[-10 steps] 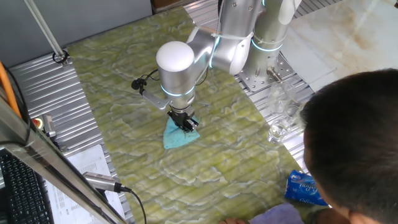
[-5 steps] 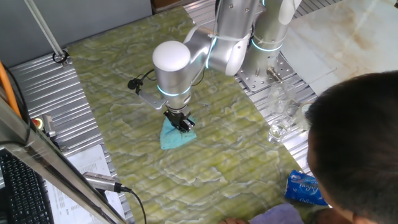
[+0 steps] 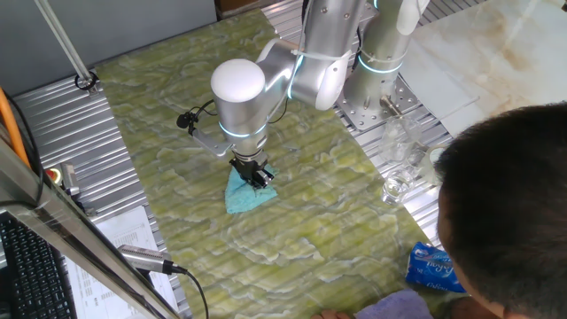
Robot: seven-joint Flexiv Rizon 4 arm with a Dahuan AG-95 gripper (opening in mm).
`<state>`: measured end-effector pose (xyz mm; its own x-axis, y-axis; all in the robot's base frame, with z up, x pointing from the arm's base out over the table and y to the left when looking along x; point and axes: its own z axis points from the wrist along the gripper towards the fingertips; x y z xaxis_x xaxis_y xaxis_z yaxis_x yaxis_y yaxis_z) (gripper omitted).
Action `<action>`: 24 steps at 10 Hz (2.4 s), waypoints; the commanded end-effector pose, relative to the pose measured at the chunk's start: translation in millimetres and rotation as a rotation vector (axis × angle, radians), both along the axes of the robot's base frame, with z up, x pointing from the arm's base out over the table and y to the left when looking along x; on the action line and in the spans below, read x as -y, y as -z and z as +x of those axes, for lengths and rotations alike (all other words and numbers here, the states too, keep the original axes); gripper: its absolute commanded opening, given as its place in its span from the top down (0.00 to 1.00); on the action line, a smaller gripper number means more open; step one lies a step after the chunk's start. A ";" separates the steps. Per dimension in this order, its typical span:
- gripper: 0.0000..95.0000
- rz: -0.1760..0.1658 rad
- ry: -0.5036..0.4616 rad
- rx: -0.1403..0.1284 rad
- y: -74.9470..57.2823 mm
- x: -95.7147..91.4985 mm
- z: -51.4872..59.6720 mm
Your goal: Clean the table with a cloth
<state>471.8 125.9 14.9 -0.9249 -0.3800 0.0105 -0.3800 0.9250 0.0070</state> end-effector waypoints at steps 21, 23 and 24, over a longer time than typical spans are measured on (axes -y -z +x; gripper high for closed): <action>1.00 -0.136 -0.084 -0.002 -6.8 33.2 18.1; 1.00 -0.131 -0.094 0.000 -6.0 39.9 19.7; 1.00 -0.130 -0.099 0.001 -5.6 42.8 20.3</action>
